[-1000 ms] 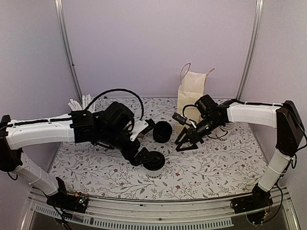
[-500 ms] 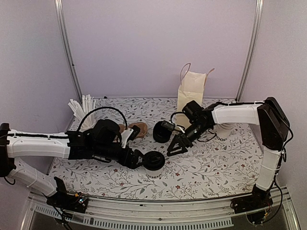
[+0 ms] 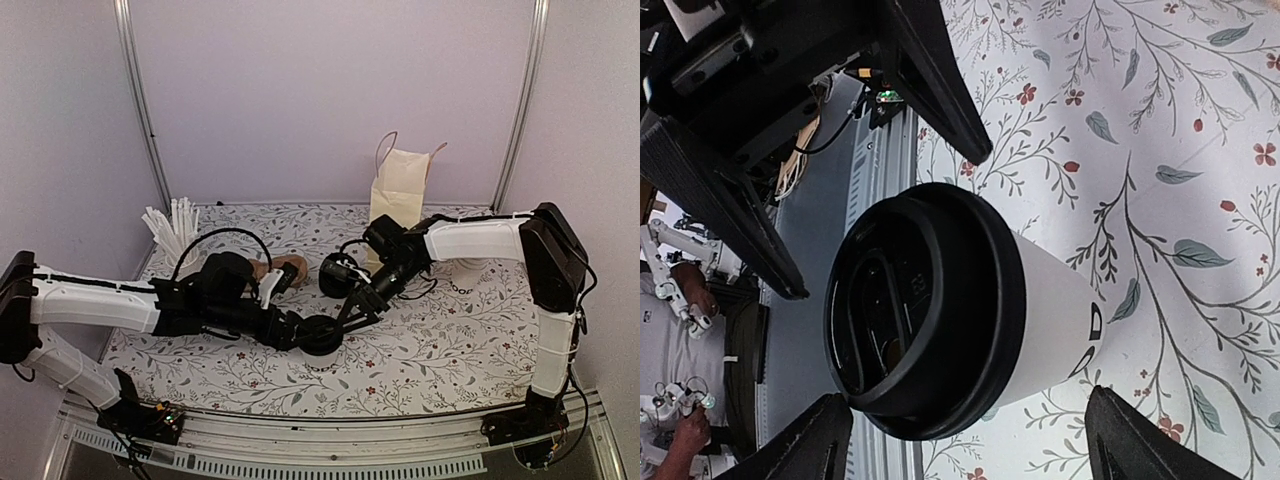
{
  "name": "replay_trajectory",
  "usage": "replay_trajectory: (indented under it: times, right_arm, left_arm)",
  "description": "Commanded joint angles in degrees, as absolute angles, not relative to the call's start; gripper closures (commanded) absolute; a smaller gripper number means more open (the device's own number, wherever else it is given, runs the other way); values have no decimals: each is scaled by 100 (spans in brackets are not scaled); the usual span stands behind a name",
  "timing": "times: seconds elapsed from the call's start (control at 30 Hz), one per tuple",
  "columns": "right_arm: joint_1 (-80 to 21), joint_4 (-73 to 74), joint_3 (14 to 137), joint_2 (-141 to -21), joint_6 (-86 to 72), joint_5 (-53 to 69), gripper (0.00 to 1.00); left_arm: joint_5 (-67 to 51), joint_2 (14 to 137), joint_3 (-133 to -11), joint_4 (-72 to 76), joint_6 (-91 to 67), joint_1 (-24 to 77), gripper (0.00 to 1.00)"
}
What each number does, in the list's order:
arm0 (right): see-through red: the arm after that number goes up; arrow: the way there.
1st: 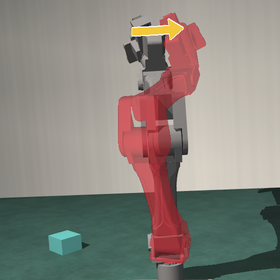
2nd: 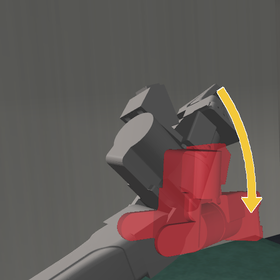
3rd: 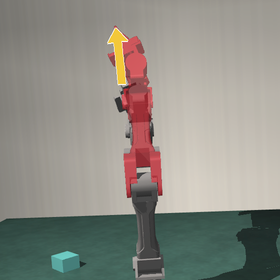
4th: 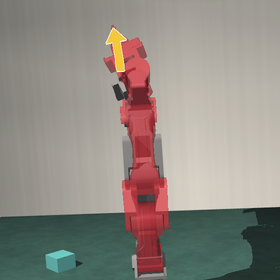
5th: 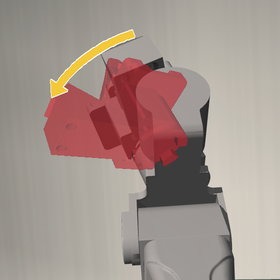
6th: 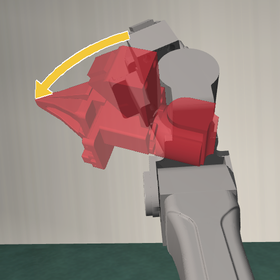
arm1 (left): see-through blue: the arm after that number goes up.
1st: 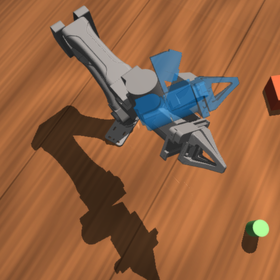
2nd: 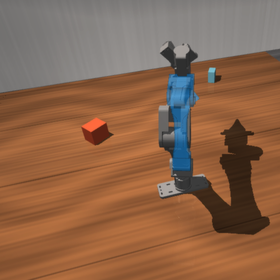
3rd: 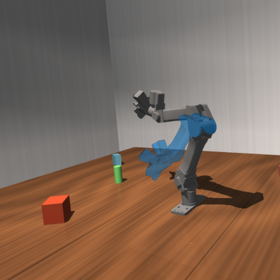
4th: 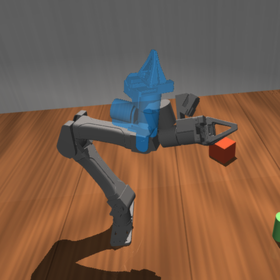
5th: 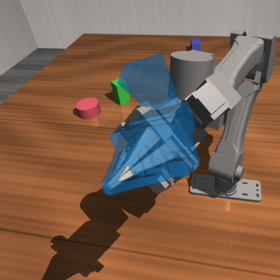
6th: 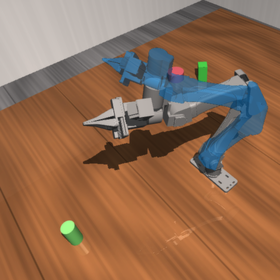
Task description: Pack the takeout coffee
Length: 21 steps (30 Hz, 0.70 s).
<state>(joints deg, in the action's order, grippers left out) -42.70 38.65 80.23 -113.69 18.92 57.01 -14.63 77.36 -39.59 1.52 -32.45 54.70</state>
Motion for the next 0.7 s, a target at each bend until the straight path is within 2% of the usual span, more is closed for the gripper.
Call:
replay_trajectory:
  times: [0.0, 0.13, 0.23, 0.43, 0.67]
  right_arm:
    - [-4265, 4061, 8270, -11601, 1876, 6037, 16]
    - [-4292, 4004, 8261, -11754, 1819, 5941, 15]
    - [-4315, 3912, 8159, -11922, 1612, 5603, 22]
    - [-4323, 3836, 7903, -12373, 1425, 5143, 32]
    - [-4333, 3797, 7844, -12588, 1246, 4616, 35]
  left_arm:
    - [-1723, 8041, -3868, 530, -3057, 5380, 14]
    - [-1564, 8273, -3706, 586, -2948, 5382, 17]
    - [-1069, 8722, -3547, 392, -2691, 5352, 22]
    - [-1138, 9669, -3066, 1001, -2872, 5258, 35]
    - [-924, 10176, -2738, 1329, -3013, 5324, 37]
